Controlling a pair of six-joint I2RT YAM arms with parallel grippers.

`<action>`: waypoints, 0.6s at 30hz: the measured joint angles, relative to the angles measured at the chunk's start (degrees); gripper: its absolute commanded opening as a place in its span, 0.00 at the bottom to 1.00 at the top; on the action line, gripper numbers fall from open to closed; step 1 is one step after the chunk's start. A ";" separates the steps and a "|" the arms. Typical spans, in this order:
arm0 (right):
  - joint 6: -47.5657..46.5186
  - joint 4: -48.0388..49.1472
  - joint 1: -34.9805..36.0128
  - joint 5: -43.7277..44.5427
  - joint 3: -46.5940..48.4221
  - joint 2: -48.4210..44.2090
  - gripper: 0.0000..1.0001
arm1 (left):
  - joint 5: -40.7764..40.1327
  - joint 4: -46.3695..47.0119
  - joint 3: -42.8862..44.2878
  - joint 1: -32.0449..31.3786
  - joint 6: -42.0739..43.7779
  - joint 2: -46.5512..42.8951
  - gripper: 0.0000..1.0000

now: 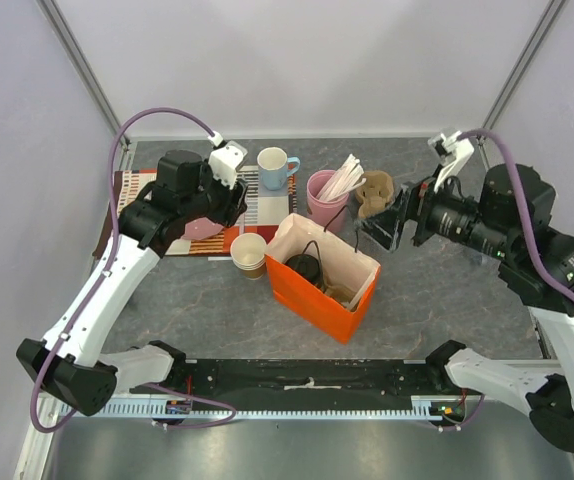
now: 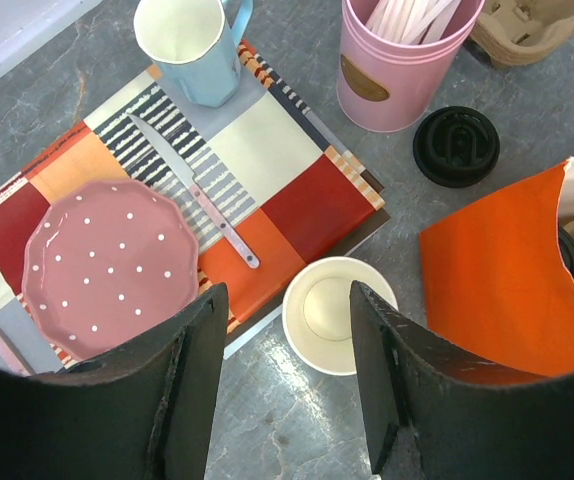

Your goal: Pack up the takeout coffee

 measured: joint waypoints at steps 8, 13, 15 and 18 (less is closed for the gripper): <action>3.67 -0.68 -1.44 16.98 23.19 15.74 0.98 | -3.21 1.36 -1.75 0.07 -0.22 -0.68 0.61; 4.92 -0.68 -15.52 22.12 29.09 23.93 0.98 | -6.36 3.43 -1.75 1.66 -1.88 -0.94 0.72; 5.73 -0.35 -23.50 20.04 28.24 26.29 0.98 | -7.67 4.22 -1.75 2.67 -3.23 -1.16 0.86; 6.54 0.42 -33.64 16.94 22.08 27.28 0.98 | -10.67 5.55 -1.95 4.52 -5.66 -1.81 0.97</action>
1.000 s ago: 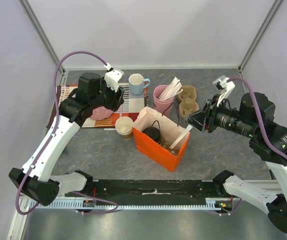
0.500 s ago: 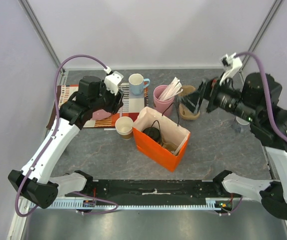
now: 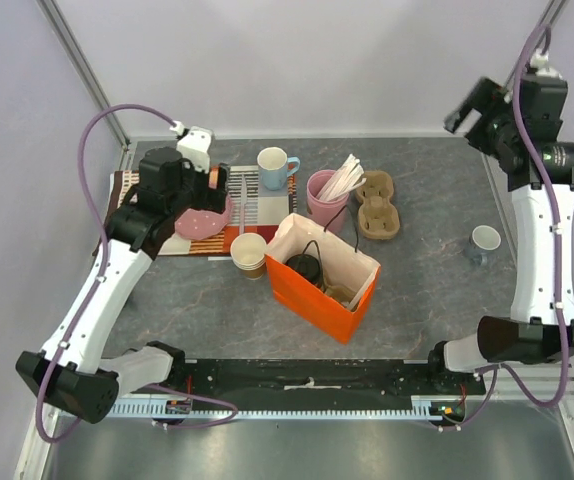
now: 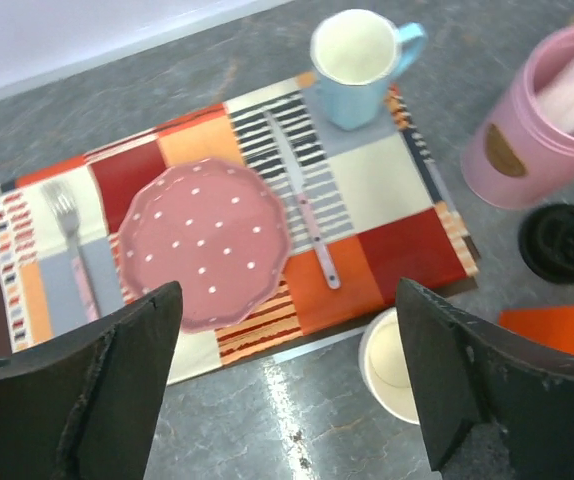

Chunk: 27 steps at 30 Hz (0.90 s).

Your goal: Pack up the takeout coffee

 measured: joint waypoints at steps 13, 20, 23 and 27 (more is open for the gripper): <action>-10.25 29.03 -8.50 12.02 -58.51 -27.28 0.98 | -14.14 6.05 -22.08 6.45 -12.68 -9.94 0.79; -13.18 41.20 -8.48 10.84 -76.19 -35.87 0.98 | -19.82 11.23 -29.35 6.45 -18.40 -10.23 0.79; -13.53 44.17 -8.48 11.54 -82.93 -40.46 0.98 | -19.06 15.17 -30.08 6.45 -19.17 -10.36 0.73; -13.51 46.05 -8.48 12.26 -86.01 -44.52 0.98 | -16.26 16.87 -30.93 6.45 -20.94 -10.54 0.64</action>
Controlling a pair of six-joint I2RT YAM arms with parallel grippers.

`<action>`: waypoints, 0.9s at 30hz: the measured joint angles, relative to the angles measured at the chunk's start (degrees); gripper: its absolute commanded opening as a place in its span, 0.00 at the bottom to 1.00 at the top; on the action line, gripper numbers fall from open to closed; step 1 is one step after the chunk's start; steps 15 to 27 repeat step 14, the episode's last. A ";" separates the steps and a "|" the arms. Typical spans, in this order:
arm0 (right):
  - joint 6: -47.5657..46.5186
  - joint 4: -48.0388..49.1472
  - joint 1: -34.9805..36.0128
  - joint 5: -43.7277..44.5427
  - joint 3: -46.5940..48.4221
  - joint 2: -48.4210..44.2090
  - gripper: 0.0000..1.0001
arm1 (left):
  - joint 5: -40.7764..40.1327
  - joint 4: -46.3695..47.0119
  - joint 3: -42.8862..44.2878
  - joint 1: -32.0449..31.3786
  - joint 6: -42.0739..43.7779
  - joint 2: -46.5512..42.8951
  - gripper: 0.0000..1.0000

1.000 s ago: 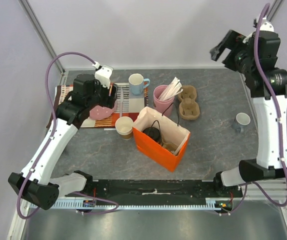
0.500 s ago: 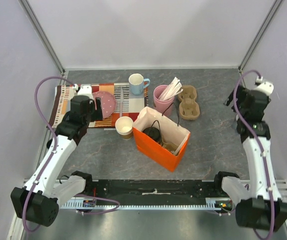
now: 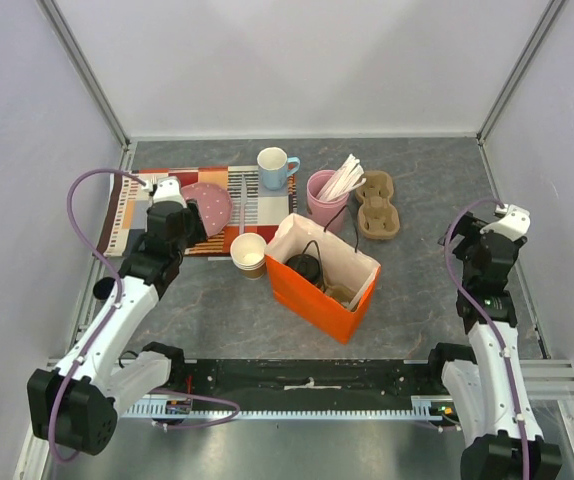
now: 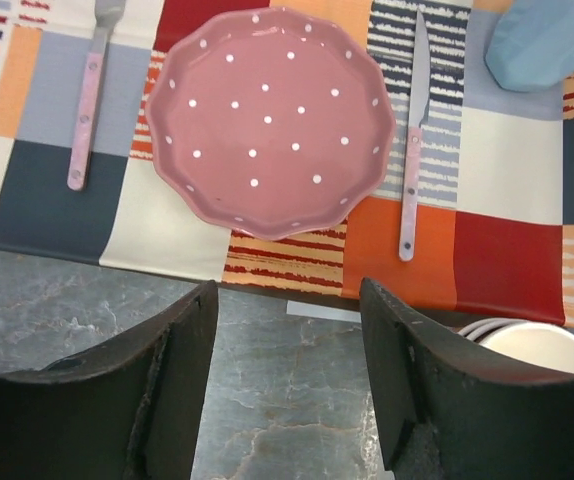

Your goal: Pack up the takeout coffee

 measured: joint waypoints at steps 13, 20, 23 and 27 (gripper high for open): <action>0.66 2.51 0.00 1.01 -2.40 -4.57 0.98 | 0.33 1.95 -6.03 0.00 -1.99 -1.46 0.63; 0.66 2.51 0.00 1.01 -2.40 -4.55 0.98 | 0.33 2.38 -6.38 0.00 -1.99 -1.46 0.64; 0.66 2.51 0.00 1.01 -2.40 -4.55 0.98 | 0.33 2.38 -6.38 0.00 -1.99 -1.46 0.64; 0.66 2.51 0.00 1.01 -2.40 -4.55 0.98 | 0.33 2.38 -6.38 0.00 -1.99 -1.46 0.64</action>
